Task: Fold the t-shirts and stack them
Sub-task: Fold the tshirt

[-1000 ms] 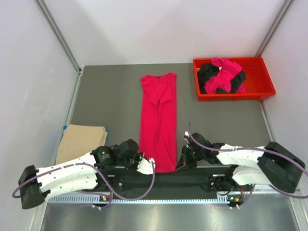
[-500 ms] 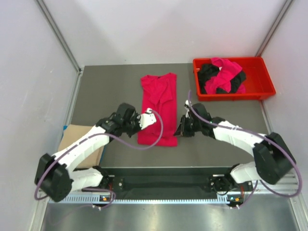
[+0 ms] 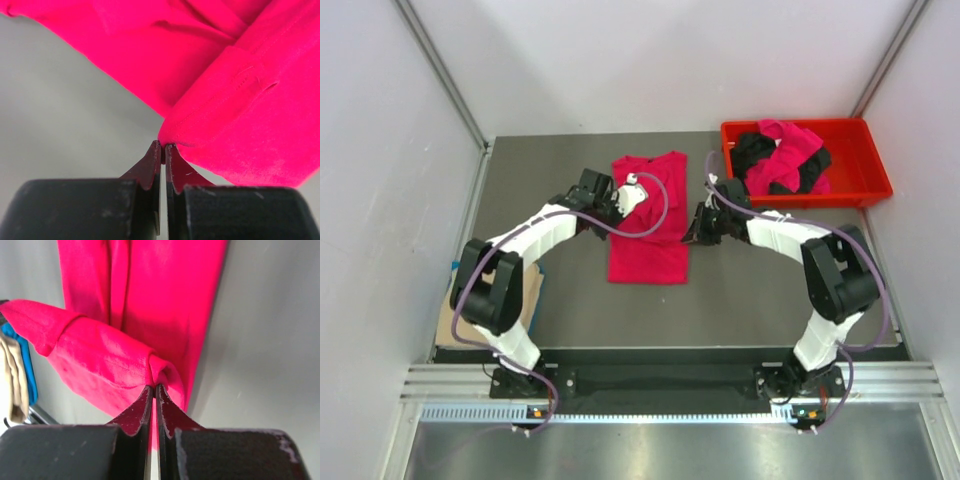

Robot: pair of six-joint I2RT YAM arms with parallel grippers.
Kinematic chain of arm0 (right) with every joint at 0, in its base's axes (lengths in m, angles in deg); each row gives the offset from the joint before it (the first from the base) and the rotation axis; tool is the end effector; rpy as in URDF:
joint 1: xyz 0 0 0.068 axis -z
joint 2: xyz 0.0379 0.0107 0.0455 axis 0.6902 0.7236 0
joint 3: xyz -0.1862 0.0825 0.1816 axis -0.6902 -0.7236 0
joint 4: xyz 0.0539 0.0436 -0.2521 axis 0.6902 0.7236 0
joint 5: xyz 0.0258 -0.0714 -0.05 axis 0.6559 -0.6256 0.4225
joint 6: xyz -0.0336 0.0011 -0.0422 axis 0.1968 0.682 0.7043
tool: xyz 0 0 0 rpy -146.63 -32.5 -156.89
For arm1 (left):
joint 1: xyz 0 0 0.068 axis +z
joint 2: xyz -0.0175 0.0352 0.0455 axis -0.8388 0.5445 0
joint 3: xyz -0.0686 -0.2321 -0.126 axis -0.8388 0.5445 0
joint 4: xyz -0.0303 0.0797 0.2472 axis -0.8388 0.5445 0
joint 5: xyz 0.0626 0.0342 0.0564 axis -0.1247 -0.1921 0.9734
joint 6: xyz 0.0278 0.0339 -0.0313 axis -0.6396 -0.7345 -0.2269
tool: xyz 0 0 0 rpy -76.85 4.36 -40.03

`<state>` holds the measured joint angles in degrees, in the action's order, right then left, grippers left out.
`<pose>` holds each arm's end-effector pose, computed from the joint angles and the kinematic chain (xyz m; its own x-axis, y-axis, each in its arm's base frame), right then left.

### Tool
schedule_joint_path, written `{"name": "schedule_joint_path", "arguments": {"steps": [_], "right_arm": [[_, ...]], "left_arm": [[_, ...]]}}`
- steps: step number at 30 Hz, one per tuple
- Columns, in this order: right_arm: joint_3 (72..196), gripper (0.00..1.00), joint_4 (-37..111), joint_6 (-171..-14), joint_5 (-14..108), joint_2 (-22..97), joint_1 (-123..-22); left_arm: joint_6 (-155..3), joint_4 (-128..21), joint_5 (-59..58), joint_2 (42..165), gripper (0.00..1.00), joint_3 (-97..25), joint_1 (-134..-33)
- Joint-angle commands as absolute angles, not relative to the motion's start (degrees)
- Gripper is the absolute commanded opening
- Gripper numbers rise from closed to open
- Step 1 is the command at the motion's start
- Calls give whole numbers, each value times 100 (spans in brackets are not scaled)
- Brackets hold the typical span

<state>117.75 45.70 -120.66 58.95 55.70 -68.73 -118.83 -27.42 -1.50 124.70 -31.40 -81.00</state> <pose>0.3208 0.1635 0.1831 -0.9025 0.1720 -0.3948 -0.1045 0.8019 0.5883 0.3253 -0.1512 0.2248 -0.3630 0.7253 -0.5850 0.7980 0.5661 0.2067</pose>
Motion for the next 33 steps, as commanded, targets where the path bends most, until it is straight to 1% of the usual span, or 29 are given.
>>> {"name": "schedule_joint_path", "arguments": {"steps": [1,9,10,11,12,13,14,15,16,18,19,22,24,25,26,27,28,29,31,32,33], "right_arm": [[12235,0,4227,-11991,6097,5884,-6632],[12824,0,4209,-12034,6282,6606,-6351],[12833,2,4157,-12052,6300,6623,-6299],[12851,22,4121,-12078,6300,6676,-6263],[12877,33,4121,-12087,6300,6702,-6237],[12921,41,4147,-12087,6291,6711,-6158],[13000,49,4173,-12079,6239,6685,-6123],[13035,53,4217,-12044,6160,6633,-6114],[13070,55,4279,-11904,5872,6545,-6113],[13027,56,4288,-11632,5537,6159,-6131],[12966,56,4253,-11535,5170,5853,-6227],[12571,56,4182,-11209,4815,5482,-6507],[12421,45,4252,-11069,4884,5472,-6658],[12412,41,4305,-11042,4937,5490,-6789],[12412,33,4349,-11050,4973,5551,-6834],[12403,31,4419,-11137,5060,5560,-6852],[12403,32,4646,-11199,5078,5543,-6852],[12333,39,4796,-11261,5026,5455,-6852],[12062,46,4877,-11436,4824,5219,-6922],[11729,52,4833,-11507,4823,4982,-6948],[11595,54,4815,-11620,4928,4902,-6992]], "left_arm": [[-11760,-3198,-155,12815,0,-3609,-7978],[-11734,-3286,-138,13624,0,-4172,-7890],[-11742,-3321,-121,13686,0,-4198,-7881],[-11725,-3339,-86,13747,6,-4268,-7881],[-11699,-3356,2,13879,12,-4321,-7872],[-11646,-3365,72,13941,21,-4374,-7846],[-11472,-3409,125,13994,27,-4505,-7837],[-11391,-3427,169,14046,34,-4576,-7811],[-11312,-3470,239,14056,49,-4646,-7758],[-11084,-3576,310,14003,53,-4857,-7644],[-11005,-3611,432,13985,53,-4919,-7600],[-10776,-3568,547,13915,54,-5042,-7433],[-10705,-3271,408,13793,53,-4964,-7406],[-10714,-3121,172,13722,49,-4902,-7415],[-10801,-2989,-352,13635,46,-4745,-7424],[-10828,-2918,-593,13434,41,-4613,-7459],[-10880,-2804,-760,13319,37,-4455,-7503],[-11090,-2742,-980,13074,28,-4123,-7547],[-11354,-2575,-947,12826,25,-3752,-7801],[-11704,-2487,-938,12695,25,-3420,-7924],[-11881,-2434,-894,12415,26,-3234,-8169]]}}
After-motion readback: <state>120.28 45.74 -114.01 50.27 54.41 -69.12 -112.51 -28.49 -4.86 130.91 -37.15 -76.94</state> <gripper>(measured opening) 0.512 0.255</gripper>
